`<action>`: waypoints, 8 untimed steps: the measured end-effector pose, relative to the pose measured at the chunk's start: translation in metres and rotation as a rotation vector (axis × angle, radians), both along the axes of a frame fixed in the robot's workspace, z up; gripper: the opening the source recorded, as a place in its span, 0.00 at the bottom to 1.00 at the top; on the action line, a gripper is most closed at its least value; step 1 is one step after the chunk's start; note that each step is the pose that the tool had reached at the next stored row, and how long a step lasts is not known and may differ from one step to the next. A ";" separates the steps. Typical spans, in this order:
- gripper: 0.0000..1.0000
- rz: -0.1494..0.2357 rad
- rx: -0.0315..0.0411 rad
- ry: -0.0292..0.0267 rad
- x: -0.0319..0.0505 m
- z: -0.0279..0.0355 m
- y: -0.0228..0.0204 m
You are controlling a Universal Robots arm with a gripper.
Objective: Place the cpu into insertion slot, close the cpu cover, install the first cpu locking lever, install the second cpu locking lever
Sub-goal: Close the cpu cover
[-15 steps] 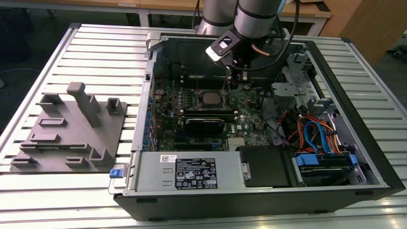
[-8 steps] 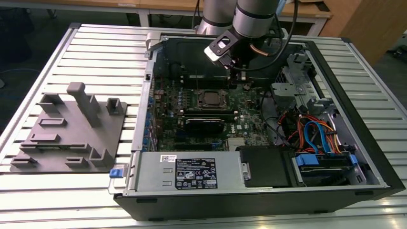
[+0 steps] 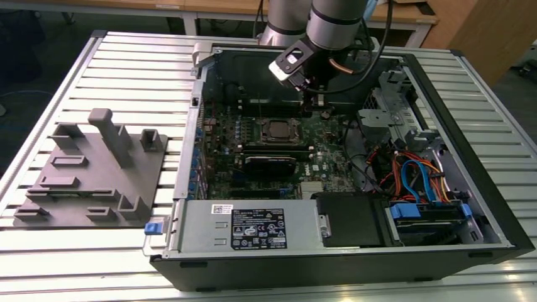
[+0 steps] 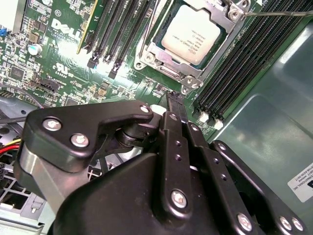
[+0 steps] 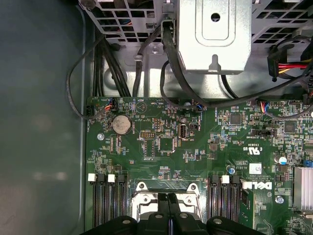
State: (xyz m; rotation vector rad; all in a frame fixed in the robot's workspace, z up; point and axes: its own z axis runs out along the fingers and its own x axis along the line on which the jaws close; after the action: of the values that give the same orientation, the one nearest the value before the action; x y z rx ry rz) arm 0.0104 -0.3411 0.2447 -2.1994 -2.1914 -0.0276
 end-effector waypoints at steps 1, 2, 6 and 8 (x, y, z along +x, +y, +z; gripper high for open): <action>0.10 0.000 -0.0001 0.0000 -0.0003 0.0000 0.0000; 0.10 0.000 -0.0001 0.0001 -0.0005 -0.0001 0.0000; 0.10 0.000 0.0000 0.0000 -0.0038 -0.0008 0.0000; 0.10 0.000 0.0001 0.0000 -0.0078 -0.0012 0.0000</action>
State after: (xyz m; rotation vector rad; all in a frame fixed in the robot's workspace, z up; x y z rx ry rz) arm 0.0026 -0.3411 0.2434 -2.1994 -2.1912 -0.0278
